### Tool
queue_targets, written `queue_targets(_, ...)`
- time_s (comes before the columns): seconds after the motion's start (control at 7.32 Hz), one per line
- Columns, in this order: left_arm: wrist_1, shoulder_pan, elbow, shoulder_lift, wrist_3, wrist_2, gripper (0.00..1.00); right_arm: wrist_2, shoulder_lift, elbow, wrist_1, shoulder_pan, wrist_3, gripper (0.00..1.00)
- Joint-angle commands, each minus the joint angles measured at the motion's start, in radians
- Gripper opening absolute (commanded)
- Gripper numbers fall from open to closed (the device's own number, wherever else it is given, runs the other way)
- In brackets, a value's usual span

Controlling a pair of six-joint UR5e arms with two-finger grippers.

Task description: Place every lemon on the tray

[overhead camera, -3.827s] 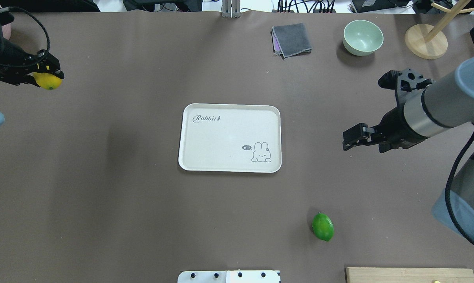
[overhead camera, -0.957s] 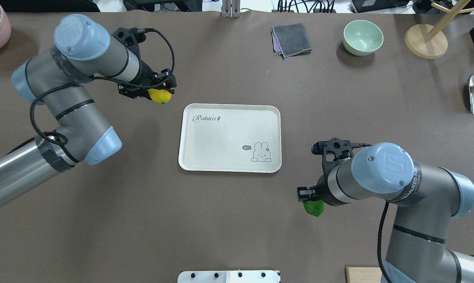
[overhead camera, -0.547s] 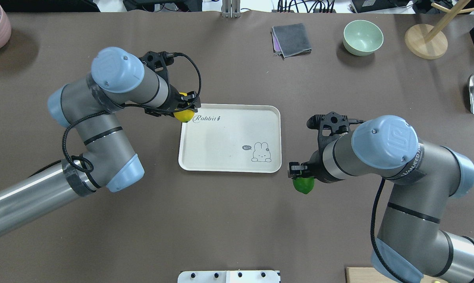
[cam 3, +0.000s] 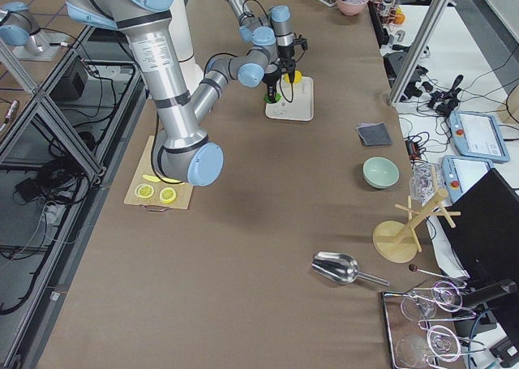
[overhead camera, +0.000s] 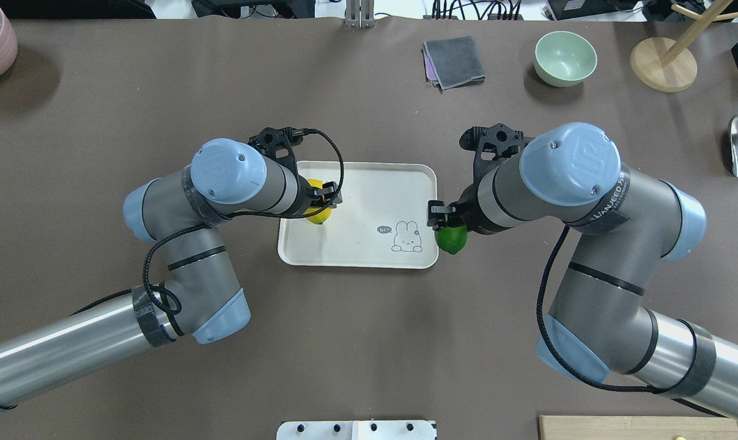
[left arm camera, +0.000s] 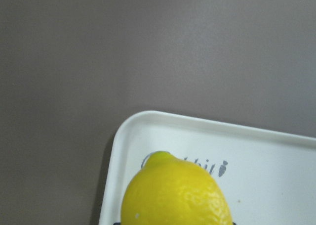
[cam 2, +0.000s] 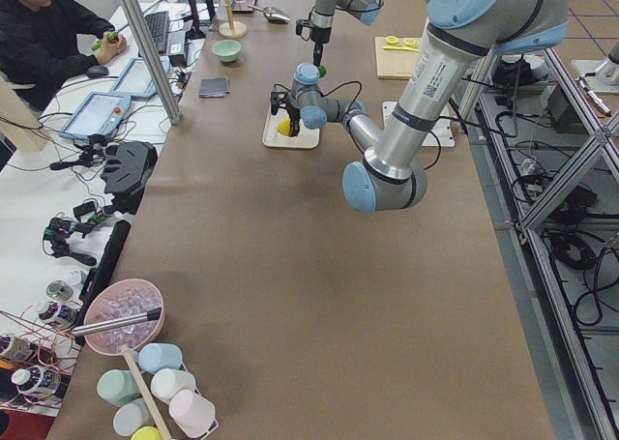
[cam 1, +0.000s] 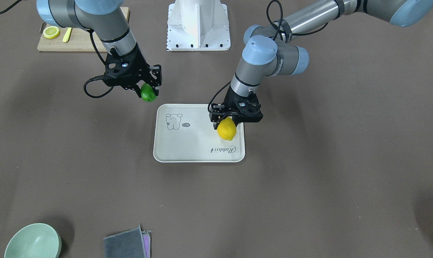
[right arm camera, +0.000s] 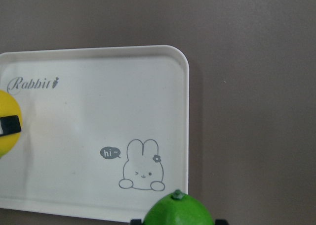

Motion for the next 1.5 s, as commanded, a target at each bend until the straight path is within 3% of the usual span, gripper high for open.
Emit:
queue_targets(0.0, 0.000, 0.004, 0.009, -0.006, -0.006, 0.005, 0.98, -0.001, 0.045, -0.046, 0.002, 0.007, -0.002, 0.00)
queue_targets(0.27, 0.000, -0.001, -0.008, -0.002, 0.005, 0.004, 0.98, -0.004, 0.088, -0.223, 0.198, 0.007, 0.009, 0.00)
queue_targets(0.41, 0.000, -0.031, -0.023, 0.001, 0.037, -0.007, 0.98, -0.004, 0.091, -0.248, 0.245, 0.007, 0.029, 0.00)
queue_targets(0.55, 0.007, -0.074, -0.050, 0.008, 0.075, -0.044, 0.98, -0.006, 0.120, -0.271, 0.244, 0.007, 0.031, 0.00)
queue_targets(0.82, 0.007, -0.207, -0.089, 0.059, 0.168, -0.224, 0.98, -0.012, 0.158, -0.349, 0.249, -0.007, 0.028, 0.00)
queue_targets(1.23, 0.009, -0.292, -0.132, 0.093, 0.221, -0.262, 0.98, -0.009, 0.177, -0.455, 0.301, -0.019, 0.029, 0.00)
queue_targets(1.37, 0.011, -0.315, -0.126, 0.093, 0.223, -0.265, 0.98, -0.001, 0.178, -0.457, 0.307, -0.016, 0.032, 0.50)
